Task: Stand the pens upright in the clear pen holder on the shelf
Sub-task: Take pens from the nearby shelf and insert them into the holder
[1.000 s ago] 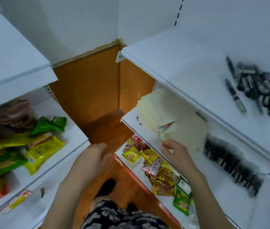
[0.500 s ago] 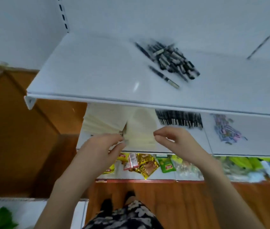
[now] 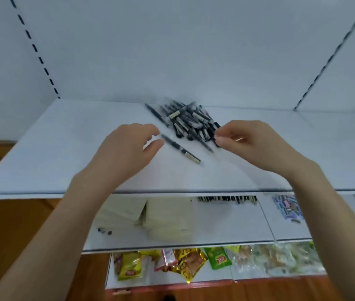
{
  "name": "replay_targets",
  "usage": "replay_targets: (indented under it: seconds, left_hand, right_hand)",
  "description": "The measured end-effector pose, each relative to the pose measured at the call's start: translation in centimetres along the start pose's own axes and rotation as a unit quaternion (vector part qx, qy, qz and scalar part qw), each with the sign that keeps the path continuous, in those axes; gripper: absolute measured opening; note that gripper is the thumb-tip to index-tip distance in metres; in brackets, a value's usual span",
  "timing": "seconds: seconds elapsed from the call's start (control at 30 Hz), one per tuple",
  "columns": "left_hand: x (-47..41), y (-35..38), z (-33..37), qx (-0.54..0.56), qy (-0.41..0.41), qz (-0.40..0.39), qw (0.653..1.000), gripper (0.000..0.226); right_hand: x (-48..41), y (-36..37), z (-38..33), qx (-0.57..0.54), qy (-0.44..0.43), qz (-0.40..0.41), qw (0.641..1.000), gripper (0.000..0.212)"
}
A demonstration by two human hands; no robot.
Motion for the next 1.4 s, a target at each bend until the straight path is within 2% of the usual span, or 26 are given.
replay_targets:
  seconds: [0.13,0.27,0.4,0.53,0.67,0.83,0.97,1.03,1.13,1.23,1.4]
  left_hand:
    - [-4.4,2.0,-1.9,-0.015,-0.068,-0.024,0.997,0.037]
    - [-8.3,3.0,-2.7,-0.007,-0.134,-0.023,0.991,0.041]
    - [-11.5,4.6,-1.8,0.039,-0.146,-0.021,0.988,0.056]
    - [-13.4,6.5,-1.8,0.002,-0.162,-0.017,0.987,0.051]
    - [-14.0,7.1,-2.3,0.015,-0.187,-0.019,0.982,0.059]
    - [-14.1,8.4,-2.6,0.102,-0.196,0.015,0.975,0.047]
    - [-13.8,9.2,-2.5,0.204,-0.225,0.047,0.951,0.047]
    - [-13.8,9.1,-2.5,0.222,-0.219,0.055,0.949,0.042]
    - [-13.6,8.6,-2.7,0.256,-0.224,0.062,0.938,0.022]
    - [-13.7,8.2,-3.1,0.264,-0.218,0.067,0.937,0.018]
    - [-13.3,7.5,-3.6,0.327,-0.233,0.077,0.913,0.010]
  right_hand:
    - [-3.4,1.0,2.4,0.073,0.029,-0.016,0.997,0.017]
    - [-5.8,1.9,3.9,0.129,0.070,0.004,0.989,0.031]
    - [-7.3,2.7,4.9,0.124,0.128,0.001,0.984,0.046]
    - [-8.7,3.2,5.2,0.124,0.147,0.002,0.981,0.050]
    - [-9.7,3.6,5.6,0.147,0.150,0.008,0.978,0.044]
    - [-10.1,4.4,5.2,0.107,0.136,0.015,0.985,0.025]
    - [-10.1,4.5,4.3,0.099,0.105,0.026,0.989,0.022]
    - [-10.0,4.5,4.1,0.076,0.100,0.032,0.992,0.021]
    - [-9.8,4.5,4.0,0.022,0.100,0.043,0.994,0.018]
    - [-9.5,4.3,3.5,0.001,0.087,0.054,0.995,0.014]
    - [-9.5,3.9,3.2,-0.047,0.077,0.091,0.992,0.029]
Point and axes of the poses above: each hand's wrist, its own x-axis away from the middle knuckle, its own y-axis out of the palm, z = x × y, the point moved 5 cm from there along -x, towards the middle knuckle, and after that the axes turned 2 degrees about x, right-handed, at the moved point
